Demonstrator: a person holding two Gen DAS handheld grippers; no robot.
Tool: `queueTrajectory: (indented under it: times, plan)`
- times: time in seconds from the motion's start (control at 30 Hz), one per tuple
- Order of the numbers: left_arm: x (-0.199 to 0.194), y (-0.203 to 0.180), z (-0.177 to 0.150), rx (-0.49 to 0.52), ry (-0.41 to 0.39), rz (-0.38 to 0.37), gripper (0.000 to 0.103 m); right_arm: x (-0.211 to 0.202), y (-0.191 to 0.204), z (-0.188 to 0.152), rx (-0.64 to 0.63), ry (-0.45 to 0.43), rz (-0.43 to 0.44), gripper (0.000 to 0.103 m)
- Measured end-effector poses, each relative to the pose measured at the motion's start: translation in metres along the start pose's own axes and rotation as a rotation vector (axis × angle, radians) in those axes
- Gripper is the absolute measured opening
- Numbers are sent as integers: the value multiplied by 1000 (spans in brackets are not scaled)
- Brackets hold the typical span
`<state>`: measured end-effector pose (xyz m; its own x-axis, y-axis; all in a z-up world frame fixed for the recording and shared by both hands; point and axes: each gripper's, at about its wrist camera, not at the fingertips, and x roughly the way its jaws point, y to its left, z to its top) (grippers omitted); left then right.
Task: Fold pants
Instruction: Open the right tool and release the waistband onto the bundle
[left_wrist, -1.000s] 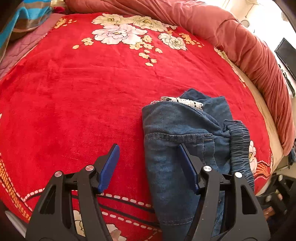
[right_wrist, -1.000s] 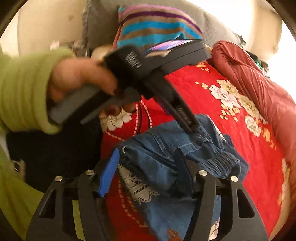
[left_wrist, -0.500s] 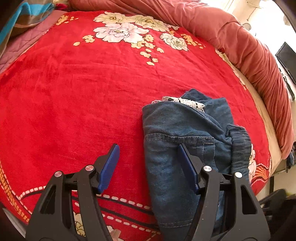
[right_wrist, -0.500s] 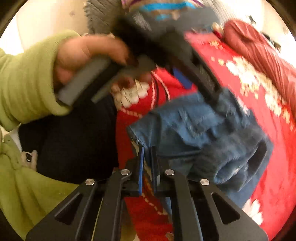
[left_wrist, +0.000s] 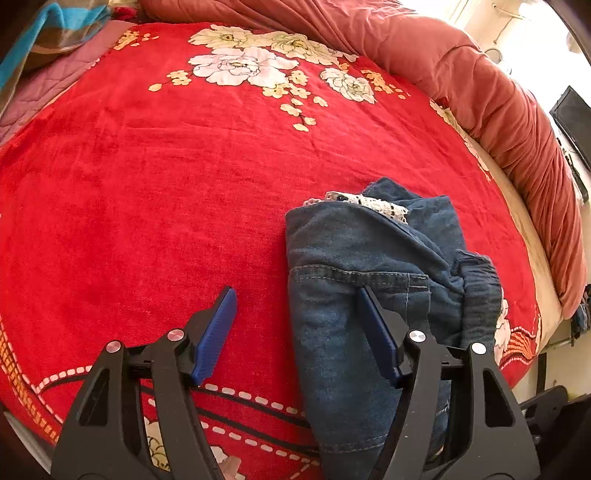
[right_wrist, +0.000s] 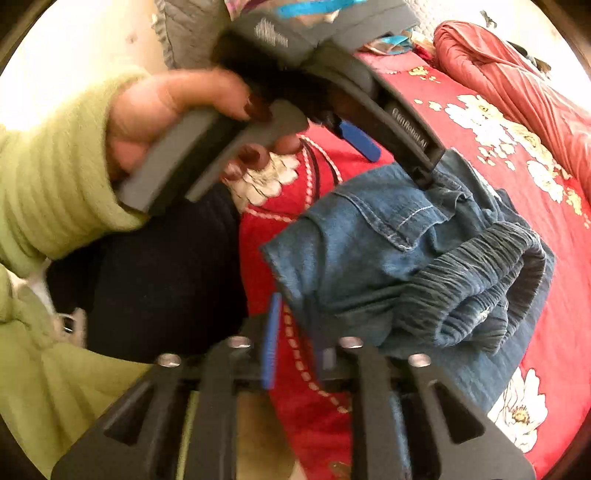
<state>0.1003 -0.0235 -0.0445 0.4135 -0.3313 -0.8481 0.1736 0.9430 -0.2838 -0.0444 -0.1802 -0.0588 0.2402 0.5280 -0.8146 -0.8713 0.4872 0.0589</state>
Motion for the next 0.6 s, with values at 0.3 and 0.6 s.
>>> queueTrajectory:
  times: [0.3,0.6]
  plan:
    - [-25,-1,-6,-36,-63,-39,67,-75,-59,-3,266,-232,-165,62]
    - [-21,-4,-21,-58,-32,-74,72,-61,-154,-31,651,-141,-246,62]
